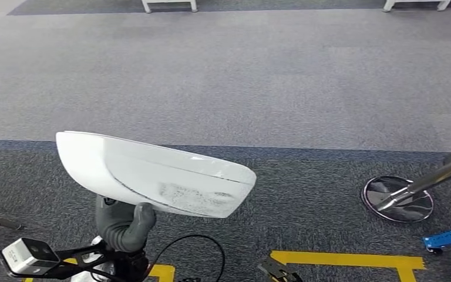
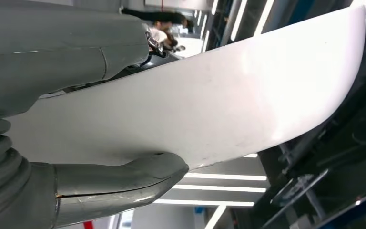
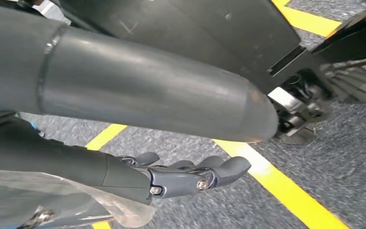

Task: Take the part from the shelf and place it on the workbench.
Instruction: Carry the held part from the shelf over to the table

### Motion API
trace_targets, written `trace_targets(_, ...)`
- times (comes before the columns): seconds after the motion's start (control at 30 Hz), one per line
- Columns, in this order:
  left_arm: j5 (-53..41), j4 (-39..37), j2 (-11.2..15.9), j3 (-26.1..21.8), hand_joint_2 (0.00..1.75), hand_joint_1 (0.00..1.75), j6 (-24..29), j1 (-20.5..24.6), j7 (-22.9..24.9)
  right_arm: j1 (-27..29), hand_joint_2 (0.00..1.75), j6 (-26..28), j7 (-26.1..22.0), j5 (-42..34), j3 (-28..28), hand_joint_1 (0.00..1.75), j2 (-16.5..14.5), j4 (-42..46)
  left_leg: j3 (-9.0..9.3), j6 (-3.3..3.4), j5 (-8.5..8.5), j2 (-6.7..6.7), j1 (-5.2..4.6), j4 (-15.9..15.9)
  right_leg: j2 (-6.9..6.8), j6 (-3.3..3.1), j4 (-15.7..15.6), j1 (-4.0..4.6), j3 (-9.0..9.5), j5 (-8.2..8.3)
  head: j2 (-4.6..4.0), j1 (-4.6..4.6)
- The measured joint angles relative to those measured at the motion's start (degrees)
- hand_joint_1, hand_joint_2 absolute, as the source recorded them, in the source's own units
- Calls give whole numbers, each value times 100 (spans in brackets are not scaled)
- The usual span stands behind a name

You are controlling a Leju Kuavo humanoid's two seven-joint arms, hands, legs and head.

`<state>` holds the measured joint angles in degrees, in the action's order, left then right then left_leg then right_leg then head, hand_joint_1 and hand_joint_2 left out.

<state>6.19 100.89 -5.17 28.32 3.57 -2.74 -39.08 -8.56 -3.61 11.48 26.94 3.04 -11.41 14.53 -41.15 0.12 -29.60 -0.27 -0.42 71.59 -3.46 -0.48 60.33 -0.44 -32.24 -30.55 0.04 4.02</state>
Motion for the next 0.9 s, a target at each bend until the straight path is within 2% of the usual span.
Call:
trace_targets(0.07,-2,42,0,-36,175,175,-11,-7,0,-9,0,5,-1,-4,0,0,-5,0,386,117,300,274,-99,-734,-133,9,-8,23,56,-42,0,-3)
trace_targets(0.13,0,88,-4,-59,175,175,-40,-3,0,-15,0,11,-3,-12,-1,0,-15,0,568,201,344,486,-196,-1109,-266,39,-27,37,85,-67,0,2)
trace_targets(0.17,13,103,-7,-73,175,175,-69,-7,0,-19,0,13,-4,-27,-1,0,-23,0,575,216,334,455,-214,-1153,-341,58,-44,43,98,-72,0,12)
trace_targets(0.2,26,120,-9,-93,175,175,-111,-11,0,-22,0,18,-5,-56,-2,0,-33,3,595,229,350,377,-199,-1209,-410,83,-63,46,106,-88,0,15)
trace_targets(0.23,35,133,-13,-118,175,175,-154,-11,0,-28,0,28,-10,-100,-12,0,-43,6,623,235,376,298,-177,-1267,-373,111,-56,44,113,-115,0,12)
trace_targets(0.27,31,142,-21,-142,175,175,-189,7,0,-36,0,44,-18,-156,-31,0,-49,9,654,245,404,225,-146,-1325,-245,136,27,41,80,-174,0,12)
trace_targets(0.3,13,150,-34,-159,175,175,-211,40,0,-44,0,61,-26,-213,-56,0,-53,11,684,252,431,154,-110,-1374,-62,161,223,37,-15,-277,0,1)
trace_targets(0.33,-4,151,-47,-174,175,175,-223,72,0,-49,0,76,-32,-260,-82,0,-52,11,694,255,439,88,-93,-1389,146,180,536,25,-171,-410,0,-6)
trace_targets(0.37,-18,151,-57,-190,175,175,-229,99,0,-47,0,88,-34,-295,-109,0,-52,10,695,263,441,16,-77,-1390,269,195,916,18,-381,-555,0,-10)
trace_targets(0.4,-21,151,-63,-210,175,175,-234,109,0,-39,0,95,-33,-316,-132,0,-51,10,695,264,440,-61,-67,-1387,319,215,1250,9,-584,-650,0,-14)
trace_targets(0.43,-20,151,-65,-233,175,175,-238,109,0,-29,0,101,-31,-327,-155,0,-48,9,696,263,437,-143,-59,-1381,335,235,1435,-2,-726,-648,0,-11)
trace_targets(0.47,-20,151,-65,-255,175,175,-239,109,0,-22,0,105,-28,-331,-174,0,-44,8,697,253,431,-229,-47,-1370,341,256,1400,-17,-765,-525,0,-11)
trace_targets(0.5,-20,151,-67,-272,175,175,-240,110,0,-20,0,108,-28,-332,-186,0,-41,7,698,234,419,-311,-30,-1350,361,278,1160,-36,-695,-315,0,-12)
trace_targets(0.53,-18,151,-69,-285,175,175,-241,113,0,-23,0,111,-28,-333,-194,0,-39,7,692,201,399,-390,-13,-1315,454,312,782,-71,-552,-86,0,-13)
trace_targets(0.57,-12,152,-73,-298,175,175,-246,117,0,-28,0,111,-25,-334,-197,0,-42,6,670,160,371,-463,-6,-1260,598,340,420,-106,-394,59,0,-20)
trace_targets(0.63,13,161,-90,-326,175,175,-269,110,0,-32,0,96,10,-329,-204,0,-46,4,606,86,346,-592,0,-1179,810,327,41,-150,-199,143,0,-24)
trace_targets(0.67,24,169,-96,-349,175,175,-281,98,0,-31,0,80,41,-323,-207,0,-49,3,578,56,355,-654,6,-1167,816,286,25,-140,-175,120,0,-25)
trace_targets(0.7,34,177,-100,-378,175,175,-291,82,0,-30,0,64,71,-316,-209,0,-50,3,563,31,372,-714,19,-1176,753,236,30,-133,-167,131,0,-22)
trace_targets(0.73,38,185,-100,-408,175,175,-296,68,0,-33,0,50,95,-310,-210,0,-53,2,548,6,368,-714,24,-1165,688,201,21,-129,-161,139,0,-23)
trace_targets(0.77,42,192,-99,-439,175,175,-302,62,0,-37,0,44,105,-307,-213,0,-56,2,513,-22,327,-631,22,-1101,623,168,11,-129,-148,144,1,-5)
trace_targets(0.8,46,197,-99,-464,175,175,-310,65,0,-42,0,43,109,-305,-214,0,-59,2,435,-46,234,-491,19,-939,549,140,0,-131,-133,144,1,13)
trace_targets(0.87,50,205,-102,-504,175,175,-346,75,0,-40,0,51,112,-303,-219,0,-58,2,124,-88,-65,-170,22,-303,384,100,-6,-110,-108,124,0,50)
trace_targets(0.9,50,204,-103,-517,175,175,-367,77,0,-37,0,55,113,-303,-220,0,-56,2,-48,-98,-189,-95,29,37,297,85,-6,-97,-101,111,0,50)
